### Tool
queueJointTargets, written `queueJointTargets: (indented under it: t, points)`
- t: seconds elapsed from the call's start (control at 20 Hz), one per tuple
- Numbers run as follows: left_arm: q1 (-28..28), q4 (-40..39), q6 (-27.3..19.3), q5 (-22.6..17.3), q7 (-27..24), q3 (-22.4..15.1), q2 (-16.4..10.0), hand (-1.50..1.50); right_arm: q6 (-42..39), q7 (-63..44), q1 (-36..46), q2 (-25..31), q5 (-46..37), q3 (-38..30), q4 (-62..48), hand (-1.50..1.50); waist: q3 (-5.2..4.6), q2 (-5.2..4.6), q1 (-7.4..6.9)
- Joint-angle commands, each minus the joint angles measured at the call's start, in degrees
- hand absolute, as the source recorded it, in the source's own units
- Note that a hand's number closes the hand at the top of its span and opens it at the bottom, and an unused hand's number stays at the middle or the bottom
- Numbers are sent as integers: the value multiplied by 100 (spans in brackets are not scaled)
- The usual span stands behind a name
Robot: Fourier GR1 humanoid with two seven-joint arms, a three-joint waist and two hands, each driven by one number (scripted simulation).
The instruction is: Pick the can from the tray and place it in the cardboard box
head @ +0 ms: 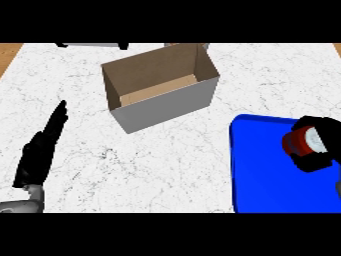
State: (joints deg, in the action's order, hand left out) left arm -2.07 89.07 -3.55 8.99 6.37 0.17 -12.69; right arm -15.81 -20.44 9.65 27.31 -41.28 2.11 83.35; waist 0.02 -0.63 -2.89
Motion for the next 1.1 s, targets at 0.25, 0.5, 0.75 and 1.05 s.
queueJointTargets:
  t: [0.25,0.5,0.75,1.05]
  points:
    - [-429,65,322,65,-137,-552,170,0,-641,2576,1869,506,-239,1410,33,150,37,-348,-1257]
    - [-585,6,293,122,-80,-613,233,0,-427,4003,2679,717,-234,1486,-549,150,45,-368,-1146]
    - [-688,-34,207,179,-37,-595,271,0,-192,5198,3330,772,43,1181,-1497,150,42,-369,-997]
    - [-573,-129,195,169,-16,-496,206,0,-1014,6766,3944,381,1404,640,-2373,150,31,-280,-837]
